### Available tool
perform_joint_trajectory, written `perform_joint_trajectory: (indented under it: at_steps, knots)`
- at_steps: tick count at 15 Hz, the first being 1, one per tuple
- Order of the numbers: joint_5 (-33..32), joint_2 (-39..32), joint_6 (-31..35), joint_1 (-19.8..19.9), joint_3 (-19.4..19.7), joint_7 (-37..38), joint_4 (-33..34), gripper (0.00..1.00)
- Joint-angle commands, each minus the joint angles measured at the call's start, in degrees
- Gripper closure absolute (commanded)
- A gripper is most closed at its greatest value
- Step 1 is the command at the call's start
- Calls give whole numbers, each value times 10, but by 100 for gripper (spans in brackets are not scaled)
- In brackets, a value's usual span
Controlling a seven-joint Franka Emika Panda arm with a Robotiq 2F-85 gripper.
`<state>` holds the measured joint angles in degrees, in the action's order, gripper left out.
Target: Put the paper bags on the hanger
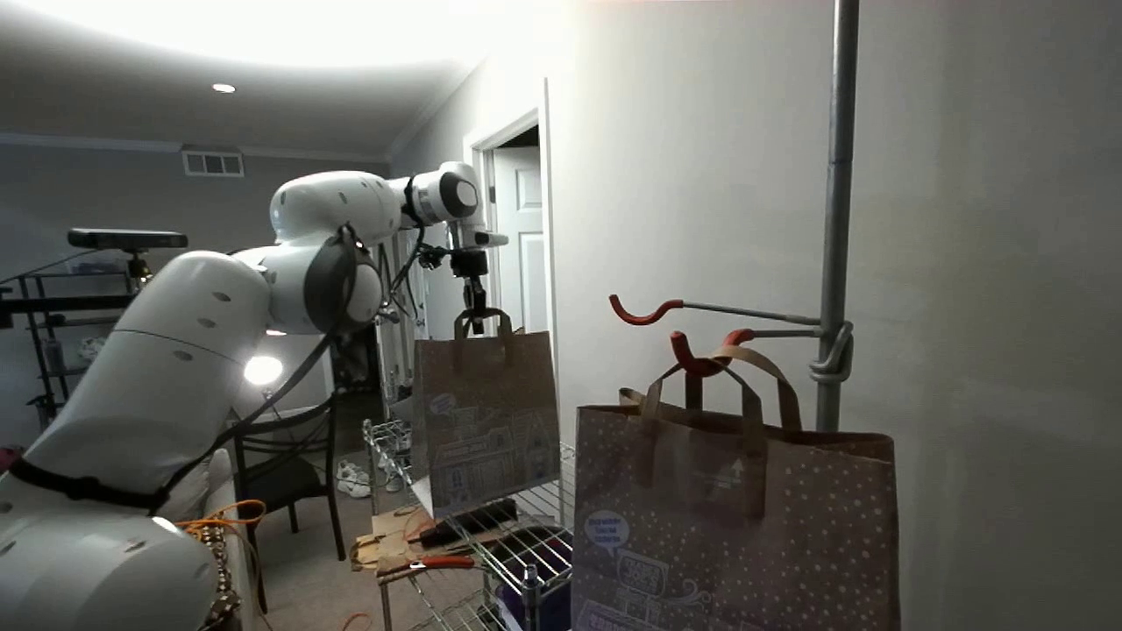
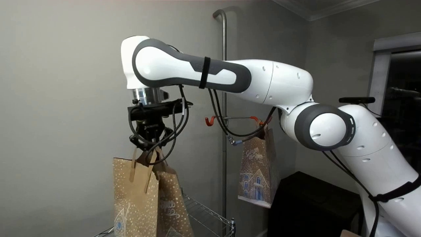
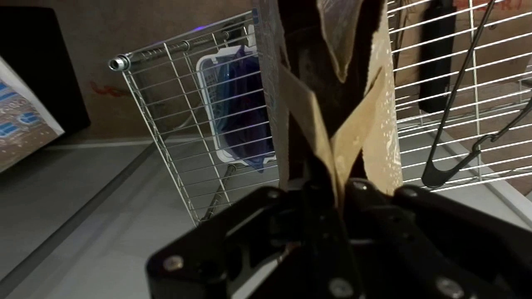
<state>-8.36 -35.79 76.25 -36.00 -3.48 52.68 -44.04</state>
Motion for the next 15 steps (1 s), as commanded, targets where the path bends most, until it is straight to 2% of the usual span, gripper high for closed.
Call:
perform_joint_trajectory:
  at_steps: [1,4,9,15]
  knots:
    - [2,23,-83,9,0,-28,35,94]
    - [9,31,-124,23,-4,-63,67,95]
    - [27,39,-149,59,-11,-164,95,95]
    - [-1,68,-194,95,-6,-394,98,94]
